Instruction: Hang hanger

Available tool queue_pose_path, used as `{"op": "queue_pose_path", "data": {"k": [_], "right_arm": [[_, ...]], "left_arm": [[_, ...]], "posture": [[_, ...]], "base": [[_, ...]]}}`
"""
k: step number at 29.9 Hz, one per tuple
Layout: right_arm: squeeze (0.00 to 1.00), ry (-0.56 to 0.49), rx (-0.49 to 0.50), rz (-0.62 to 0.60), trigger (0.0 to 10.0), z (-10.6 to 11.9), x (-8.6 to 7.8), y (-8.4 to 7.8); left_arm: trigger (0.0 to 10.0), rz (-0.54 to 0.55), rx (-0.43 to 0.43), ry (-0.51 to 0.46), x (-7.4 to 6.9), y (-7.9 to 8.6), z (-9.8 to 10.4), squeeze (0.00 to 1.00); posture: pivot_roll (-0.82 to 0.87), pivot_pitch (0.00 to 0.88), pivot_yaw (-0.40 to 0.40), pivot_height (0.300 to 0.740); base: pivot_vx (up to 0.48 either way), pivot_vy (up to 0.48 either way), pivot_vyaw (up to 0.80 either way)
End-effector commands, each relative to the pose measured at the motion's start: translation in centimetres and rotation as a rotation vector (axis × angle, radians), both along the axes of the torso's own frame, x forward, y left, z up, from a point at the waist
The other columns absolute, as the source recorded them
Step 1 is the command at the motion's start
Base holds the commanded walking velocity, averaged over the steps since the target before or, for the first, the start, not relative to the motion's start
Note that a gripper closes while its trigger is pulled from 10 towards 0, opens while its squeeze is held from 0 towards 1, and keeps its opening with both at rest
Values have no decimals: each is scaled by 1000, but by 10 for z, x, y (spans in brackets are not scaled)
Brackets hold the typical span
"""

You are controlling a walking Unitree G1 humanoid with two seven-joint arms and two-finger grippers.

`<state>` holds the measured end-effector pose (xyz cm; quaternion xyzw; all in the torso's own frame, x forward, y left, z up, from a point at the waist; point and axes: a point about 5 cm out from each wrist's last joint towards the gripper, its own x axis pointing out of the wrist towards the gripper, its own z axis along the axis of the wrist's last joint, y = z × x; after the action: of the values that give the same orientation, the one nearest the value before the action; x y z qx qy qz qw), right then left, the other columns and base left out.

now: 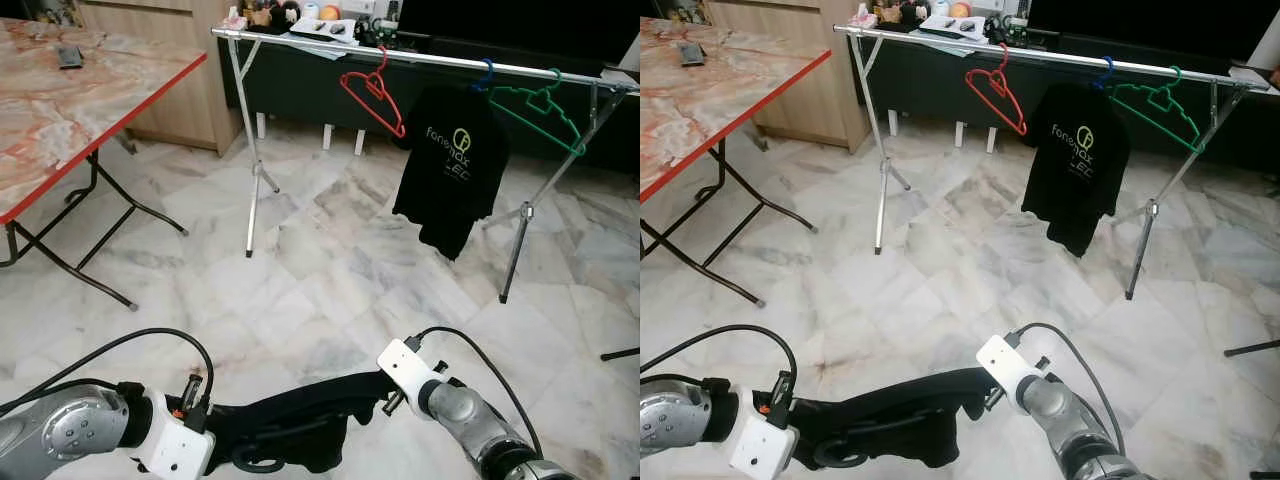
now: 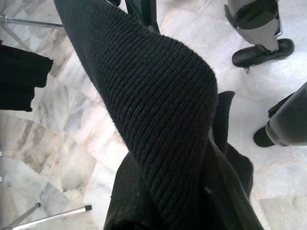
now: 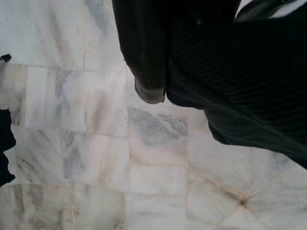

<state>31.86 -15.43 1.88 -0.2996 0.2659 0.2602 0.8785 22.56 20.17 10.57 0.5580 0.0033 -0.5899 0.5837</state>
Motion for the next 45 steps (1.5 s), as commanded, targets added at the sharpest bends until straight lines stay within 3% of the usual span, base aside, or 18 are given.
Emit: {"op": "queue_pose_path", "data": {"k": [1, 9, 14, 17, 22, 26, 30, 37, 40, 43, 45], "right_arm": [[0, 20, -34, -163, 0, -2, -3, -35], [0, 27, -31, -176, 0, -6, -6, -37], [0, 29, -42, -175, 0, -5, -7, -39], [0, 34, -84, -145, 0, -7, -8, -40], [0, 55, -133, -116, 0, -12, -12, -41], [0, 65, -178, -114, 0, -14, -14, -44], [0, 67, -212, -138, 0, -14, -16, -50], [0, 60, -235, -145, 0, -15, -17, -54], [0, 70, -266, -148, 0, -17, -19, -58], [0, 76, -271, -171, 0, -18, -20, -61], [0, 86, -284, -185, 0, -19, -22, -63]], "left_arm": [[10000, 9, 102, 52, -8, 17, -7, 0], [10000, -4, 91, 39, -5, 14, -3, 0], [10000, -110, 197, 29, -11, 19, -6, 0], [10000, -99, 89, 31, -9, 11, 4, 0], [10000, -158, 56, 17, -15, 8, 11, 0], [10000, -214, 179, 13, -21, 23, 9, 0], [10000, -154, 177, 24, -19, 31, 10, 0], [10000, -178, 172, 31, -24, 32, 11, 0], [10000, -156, 191, 32, -25, 39, 13, 0], [10000, -137, 229, 41, -26, 50, 13, 0], [10000, -112, 305, 56, -28, 62, 9, 0]], "posture": [[157, 168, -76, 740], [158, 170, -71, 740], [168, 169, -61, 740], [178, 167, -62, 740], [189, 170, -62, 740], [196, 171, -63, 740], [199, 169, -66, 740], [200, 168, -63, 740], [204, 170, -63, 740], [208, 170, -62, 740], [213, 172, -61, 740]], "base": [[0, 0, 0], [0, 0, 0], [0, 0, 0], [0, 0, 0], [0, 0, 0], [0, 0, 0], [0, 0, 0], [0, 0, 0], [0, 0, 0], [0, 0, 0], [0, 0, 0]]}}
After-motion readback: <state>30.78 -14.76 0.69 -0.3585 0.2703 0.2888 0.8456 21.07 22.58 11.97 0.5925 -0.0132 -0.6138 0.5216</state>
